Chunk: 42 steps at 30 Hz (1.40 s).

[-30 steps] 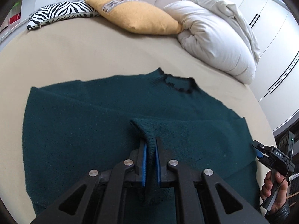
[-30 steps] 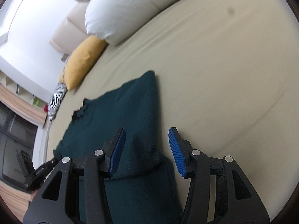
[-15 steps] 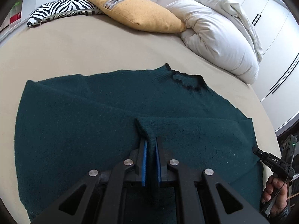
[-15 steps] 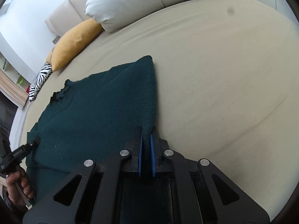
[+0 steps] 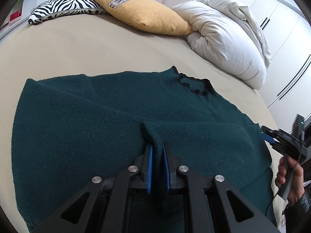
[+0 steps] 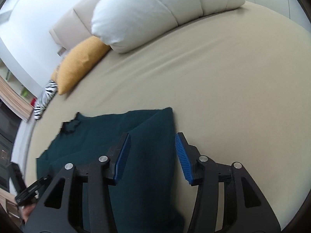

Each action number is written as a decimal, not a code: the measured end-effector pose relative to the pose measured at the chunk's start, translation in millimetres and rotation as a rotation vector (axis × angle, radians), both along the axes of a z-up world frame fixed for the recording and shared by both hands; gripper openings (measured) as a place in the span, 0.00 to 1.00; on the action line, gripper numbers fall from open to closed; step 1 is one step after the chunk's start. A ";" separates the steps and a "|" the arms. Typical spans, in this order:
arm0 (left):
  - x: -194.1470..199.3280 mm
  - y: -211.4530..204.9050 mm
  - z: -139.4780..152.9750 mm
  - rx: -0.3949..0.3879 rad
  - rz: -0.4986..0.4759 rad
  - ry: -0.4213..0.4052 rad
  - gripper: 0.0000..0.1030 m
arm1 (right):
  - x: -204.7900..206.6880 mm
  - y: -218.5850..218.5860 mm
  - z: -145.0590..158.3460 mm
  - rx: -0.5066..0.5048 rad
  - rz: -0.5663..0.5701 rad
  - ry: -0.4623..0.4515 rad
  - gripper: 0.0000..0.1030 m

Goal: Fold small clothes

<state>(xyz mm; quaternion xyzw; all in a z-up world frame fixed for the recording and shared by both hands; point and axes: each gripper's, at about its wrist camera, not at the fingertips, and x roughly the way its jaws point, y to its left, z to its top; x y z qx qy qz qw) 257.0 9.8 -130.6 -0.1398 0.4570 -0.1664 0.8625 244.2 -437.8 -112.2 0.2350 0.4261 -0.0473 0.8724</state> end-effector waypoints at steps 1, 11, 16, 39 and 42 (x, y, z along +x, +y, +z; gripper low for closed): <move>-0.2 0.7 -0.5 -0.004 -0.004 -0.003 0.14 | 10.5 0.9 -9.5 0.004 0.012 0.044 0.34; -1.6 8.9 -9.4 -0.065 -0.012 -0.026 0.15 | 15.6 -10.0 -30.2 -0.027 -0.051 0.005 0.04; 0.0 11.0 -10.2 -0.069 -0.009 -0.030 0.15 | -1.2 -9.0 -8.3 -0.052 -0.085 -0.009 0.12; -172.0 141.9 45.5 -0.113 0.172 -0.001 0.58 | -236.5 78.1 118.7 -0.278 -0.082 -0.463 0.98; -209.8 151.4 38.9 -0.112 0.161 0.041 0.59 | -275.2 90.5 120.8 -0.316 -0.066 -0.474 0.98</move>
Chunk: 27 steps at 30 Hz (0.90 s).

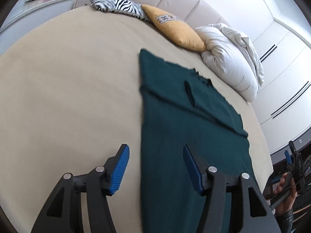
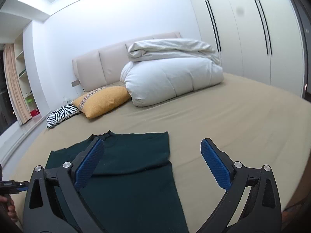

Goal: Fold small clothes

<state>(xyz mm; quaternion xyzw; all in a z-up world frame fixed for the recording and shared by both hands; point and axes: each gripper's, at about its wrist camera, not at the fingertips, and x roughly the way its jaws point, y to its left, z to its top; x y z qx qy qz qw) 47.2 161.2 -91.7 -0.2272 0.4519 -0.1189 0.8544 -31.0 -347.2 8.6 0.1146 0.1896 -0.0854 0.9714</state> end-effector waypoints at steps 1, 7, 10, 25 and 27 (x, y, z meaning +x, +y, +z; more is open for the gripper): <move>-12.4 2.9 -3.8 -0.010 0.002 0.020 0.59 | -8.1 2.5 -2.0 0.003 0.012 0.020 0.98; -60.9 7.1 -13.9 -0.055 -0.039 0.086 0.59 | -62.4 14.4 -35.4 0.132 0.122 0.193 0.98; -79.8 4.4 -23.5 -0.094 -0.076 0.126 0.59 | -82.7 2.4 -59.8 0.274 0.140 0.248 0.96; -109.6 -1.5 -45.8 -0.224 -0.177 0.253 0.58 | -121.0 -50.4 -120.6 0.555 0.185 0.357 0.77; -109.4 -2.3 -47.8 -0.238 -0.179 0.267 0.55 | -124.6 -55.7 -123.4 0.565 0.190 0.365 0.76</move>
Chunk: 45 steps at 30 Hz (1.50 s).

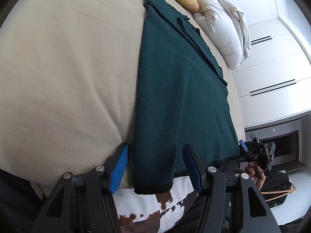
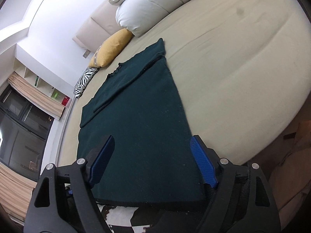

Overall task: Fold small clothes
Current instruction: 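Grasp the sweater hem with both grippers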

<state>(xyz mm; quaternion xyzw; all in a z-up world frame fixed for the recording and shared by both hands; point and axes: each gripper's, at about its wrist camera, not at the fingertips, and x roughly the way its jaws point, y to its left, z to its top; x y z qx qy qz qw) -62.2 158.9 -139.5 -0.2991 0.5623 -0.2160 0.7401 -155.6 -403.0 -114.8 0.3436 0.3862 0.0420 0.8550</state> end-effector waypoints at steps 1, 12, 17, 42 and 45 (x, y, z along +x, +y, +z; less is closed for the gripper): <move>-0.1 -1.3 -0.7 0.001 -0.003 0.008 0.47 | 1.9 -3.6 1.0 0.001 0.000 0.005 0.75; -1.4 -2.9 0.0 -0.035 0.016 0.024 0.14 | -11.2 -35.7 -11.8 0.045 -0.024 0.069 0.75; -6.5 3.1 2.1 -0.067 0.050 -0.004 0.11 | -9.3 -36.4 -14.9 0.027 0.011 0.131 0.74; -18.5 29.3 -2.7 -0.128 0.198 -0.002 0.09 | -6.9 -10.3 -18.7 -0.020 0.122 0.238 0.44; -21.8 38.1 -11.1 -0.162 0.234 0.040 0.28 | -7.7 -9.2 -18.5 -0.017 0.129 0.238 0.44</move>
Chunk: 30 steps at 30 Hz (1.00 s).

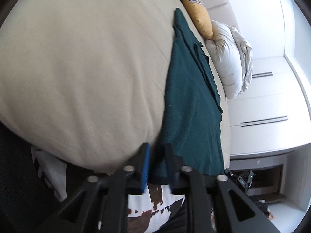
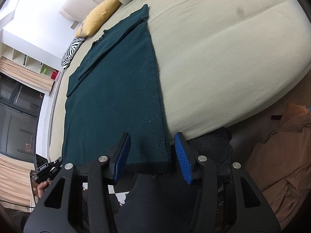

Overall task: Fold small clothes
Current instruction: 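Grasp the sweater hem with both grippers, then lift the hem with both grippers and fold it toward the collar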

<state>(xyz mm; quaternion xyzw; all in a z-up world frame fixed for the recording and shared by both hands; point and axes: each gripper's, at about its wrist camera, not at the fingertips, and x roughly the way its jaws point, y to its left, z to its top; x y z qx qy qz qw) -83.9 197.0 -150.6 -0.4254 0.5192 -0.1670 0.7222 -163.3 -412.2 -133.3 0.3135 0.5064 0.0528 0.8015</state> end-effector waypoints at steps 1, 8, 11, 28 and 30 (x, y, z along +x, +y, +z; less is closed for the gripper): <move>-2.3 2.6 -2.7 -0.031 0.010 0.010 0.35 | -0.1 0.2 -0.4 0.003 0.002 0.000 0.44; -2.7 -5.8 -3.7 -0.046 -0.016 0.025 0.57 | 1.0 1.8 -0.6 -0.005 0.018 0.003 0.42; -0.4 -11.0 -1.2 -0.026 -0.036 0.018 0.52 | 0.2 1.8 -2.1 -0.010 0.023 0.010 0.33; 7.7 -14.0 42.6 0.023 -0.050 -0.128 0.06 | 3.7 2.9 26.4 0.002 0.014 -0.086 0.06; 12.1 -10.4 53.0 -0.024 -0.027 -0.160 0.06 | 9.2 3.8 37.5 0.030 0.009 -0.128 0.06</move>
